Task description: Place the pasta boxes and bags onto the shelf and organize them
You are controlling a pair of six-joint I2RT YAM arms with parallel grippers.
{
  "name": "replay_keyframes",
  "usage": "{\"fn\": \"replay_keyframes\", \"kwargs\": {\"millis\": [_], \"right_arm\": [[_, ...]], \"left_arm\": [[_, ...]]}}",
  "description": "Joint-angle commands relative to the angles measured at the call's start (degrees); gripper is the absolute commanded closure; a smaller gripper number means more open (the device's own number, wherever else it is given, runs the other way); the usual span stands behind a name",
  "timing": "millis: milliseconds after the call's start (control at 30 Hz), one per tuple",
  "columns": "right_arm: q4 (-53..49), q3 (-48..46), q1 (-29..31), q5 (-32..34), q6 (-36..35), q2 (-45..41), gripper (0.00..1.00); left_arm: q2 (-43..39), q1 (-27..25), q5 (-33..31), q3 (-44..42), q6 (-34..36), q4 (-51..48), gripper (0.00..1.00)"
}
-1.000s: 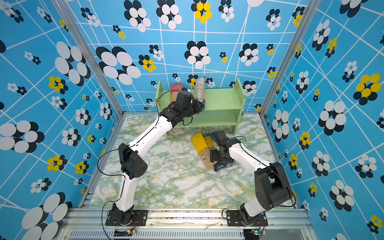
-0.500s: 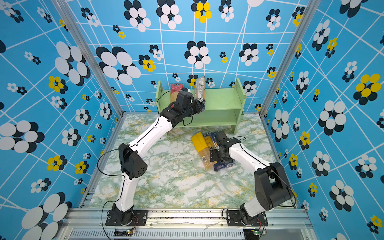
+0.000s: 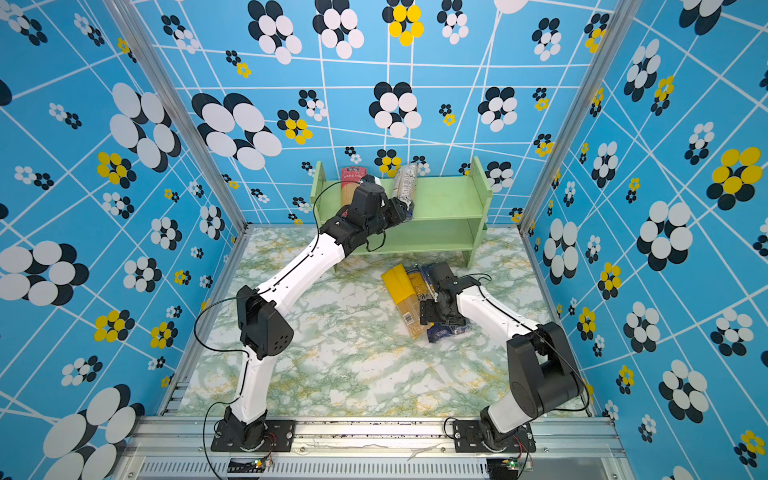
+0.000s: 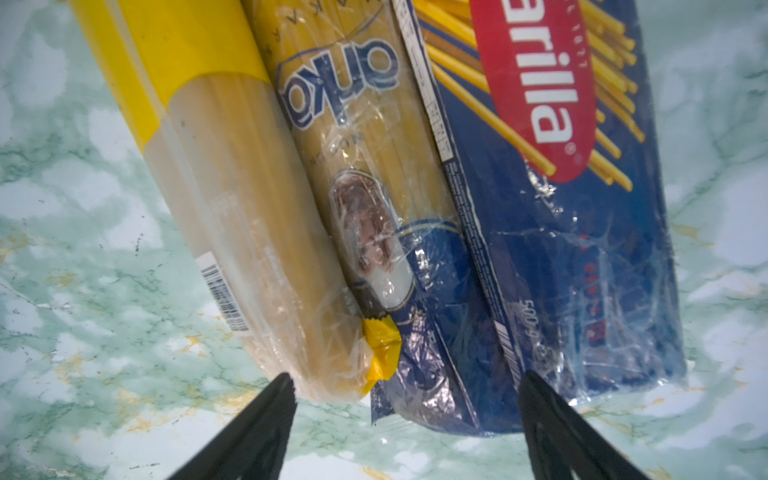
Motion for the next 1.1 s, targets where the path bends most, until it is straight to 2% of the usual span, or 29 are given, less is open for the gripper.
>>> {"fn": "replay_keyframes", "kwargs": {"millis": [0,867,967,1067], "right_arm": [[-0.8,0.7,-0.3,-0.6,0.1,0.9,0.14],[-2.1,1.5,-0.3,0.0,-0.2,0.9,0.14],[-2.4,1.6,-0.3,0.1,-0.3,0.5,0.14],[-2.8,1.8,-0.3,0.4,-0.2,0.1,0.14]], "left_arm": [[-3.5,0.1,-0.7,-0.8,0.9,3.3,0.49],[-3.9,0.0,0.1,-2.5,0.7,5.2,0.40],[-4.3,0.0,0.1,-3.1,0.7,5.7,0.35],[-4.4,0.0,0.4,-3.2,1.0,6.1,0.25]]}}
